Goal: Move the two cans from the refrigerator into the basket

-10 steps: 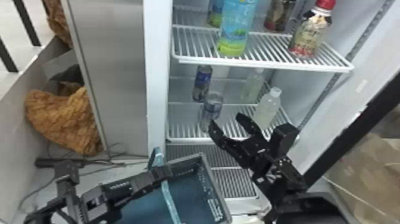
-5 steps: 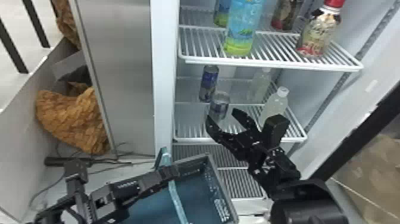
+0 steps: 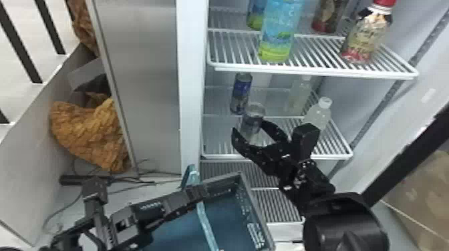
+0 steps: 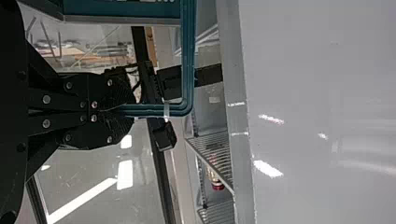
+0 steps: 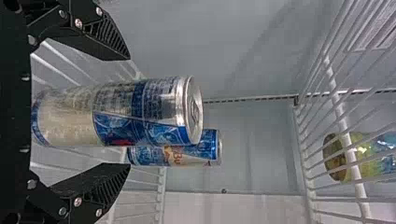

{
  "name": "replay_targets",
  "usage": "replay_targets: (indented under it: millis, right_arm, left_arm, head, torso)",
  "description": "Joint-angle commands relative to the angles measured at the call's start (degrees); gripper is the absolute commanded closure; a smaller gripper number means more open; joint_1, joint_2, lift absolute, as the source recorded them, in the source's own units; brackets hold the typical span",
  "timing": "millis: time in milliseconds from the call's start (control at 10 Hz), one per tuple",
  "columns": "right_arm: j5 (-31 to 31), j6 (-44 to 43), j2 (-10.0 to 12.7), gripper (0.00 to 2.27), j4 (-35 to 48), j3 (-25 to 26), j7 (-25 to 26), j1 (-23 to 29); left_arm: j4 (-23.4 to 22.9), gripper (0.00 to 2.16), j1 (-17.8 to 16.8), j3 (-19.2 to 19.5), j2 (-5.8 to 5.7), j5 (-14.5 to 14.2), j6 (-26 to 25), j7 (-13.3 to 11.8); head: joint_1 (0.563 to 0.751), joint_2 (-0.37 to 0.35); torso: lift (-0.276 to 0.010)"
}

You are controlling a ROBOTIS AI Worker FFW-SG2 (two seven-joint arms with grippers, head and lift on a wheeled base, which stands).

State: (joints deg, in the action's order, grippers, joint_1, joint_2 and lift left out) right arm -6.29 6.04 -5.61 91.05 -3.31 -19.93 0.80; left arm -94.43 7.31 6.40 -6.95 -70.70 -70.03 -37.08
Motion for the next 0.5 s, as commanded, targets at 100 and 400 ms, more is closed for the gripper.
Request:
replay_targets:
  millis: [100,400]
  right_arm:
    - [0.0,0.0,-0.4,0.24,-3.1,-1.8,0.2,-3.2]
    - [0.1,0.0,-0.4,0.24,-4.9,-3.2,0.9,-4.9]
  left_arm:
    - [0.0,1.21,0.0,0.0,0.00,0.0,0.0,0.0]
    - [0.0,1.21,0.1,0.0,0.00,0.0,0.0,0.1]
  head:
    - [0.695,-0.140]
    - [0.695,-0.118]
  torso:
    - [-0.219]
    - [-0.219]
